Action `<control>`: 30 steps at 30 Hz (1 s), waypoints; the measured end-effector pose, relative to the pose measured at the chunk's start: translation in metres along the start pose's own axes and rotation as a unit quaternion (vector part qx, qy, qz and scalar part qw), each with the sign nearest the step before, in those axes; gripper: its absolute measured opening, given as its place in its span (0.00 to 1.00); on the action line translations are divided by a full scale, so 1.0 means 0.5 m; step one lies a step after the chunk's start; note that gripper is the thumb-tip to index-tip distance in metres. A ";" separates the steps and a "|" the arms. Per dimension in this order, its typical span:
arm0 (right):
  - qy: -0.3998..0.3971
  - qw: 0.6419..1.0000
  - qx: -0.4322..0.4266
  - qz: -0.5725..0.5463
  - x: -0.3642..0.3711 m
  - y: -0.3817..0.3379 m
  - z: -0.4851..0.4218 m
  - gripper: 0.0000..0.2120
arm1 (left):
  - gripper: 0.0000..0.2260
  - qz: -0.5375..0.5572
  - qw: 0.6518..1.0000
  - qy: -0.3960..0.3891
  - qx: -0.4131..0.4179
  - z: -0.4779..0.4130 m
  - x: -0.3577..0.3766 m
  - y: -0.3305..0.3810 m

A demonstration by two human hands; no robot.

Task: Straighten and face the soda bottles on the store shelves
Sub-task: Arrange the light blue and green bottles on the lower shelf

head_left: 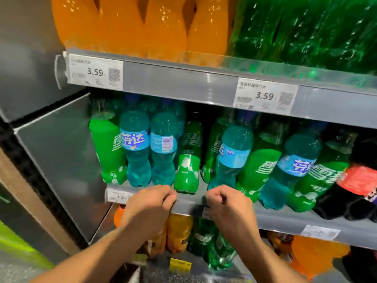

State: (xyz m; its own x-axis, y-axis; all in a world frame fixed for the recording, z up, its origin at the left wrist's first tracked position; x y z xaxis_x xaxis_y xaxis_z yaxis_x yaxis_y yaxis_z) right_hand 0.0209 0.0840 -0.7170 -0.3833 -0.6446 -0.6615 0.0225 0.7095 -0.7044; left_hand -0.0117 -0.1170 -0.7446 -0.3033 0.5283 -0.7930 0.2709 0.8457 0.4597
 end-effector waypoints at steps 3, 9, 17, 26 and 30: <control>0.040 0.999 0.009 -0.016 -0.033 0.004 -0.004 0.11 | 0.08 0.015 0.999 0.030 0.014 -0.010 -0.011 0.024; 0.104 0.995 -0.012 0.003 -0.111 0.017 -0.009 0.12 | 0.04 0.052 0.995 0.083 0.028 -0.023 -0.034 0.098; 0.179 0.983 0.027 0.034 -0.254 0.067 -0.029 0.12 | 0.03 0.108 0.986 0.112 0.059 -0.040 -0.033 0.228; 0.318 0.946 0.066 -0.004 -0.393 0.113 -0.083 0.08 | 0.07 0.140 0.977 0.110 0.121 -0.047 -0.010 0.368; 0.290 0.954 0.060 0.041 -0.426 0.106 -0.111 0.16 | 0.04 0.130 0.975 0.115 0.139 -0.073 -0.005 0.416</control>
State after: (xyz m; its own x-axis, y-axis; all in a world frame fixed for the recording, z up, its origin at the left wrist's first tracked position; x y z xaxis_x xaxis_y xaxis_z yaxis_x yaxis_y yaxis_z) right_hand 0.0522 0.2747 -0.5991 -0.8218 -0.2978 -0.4857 0.1659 0.6905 -0.7040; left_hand 0.0121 0.0602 -0.6323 -0.3785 0.7527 -0.5386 0.5942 0.6438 0.4821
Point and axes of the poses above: each hand's wrist, its own z-axis away from the middle knuckle, its own x-axis out of the palm, y = z × x, the point moved 2 cm from there along -z, towards the middle knuckle, and after that the axes turned 11 degrees about y, right-handed, at the moved point
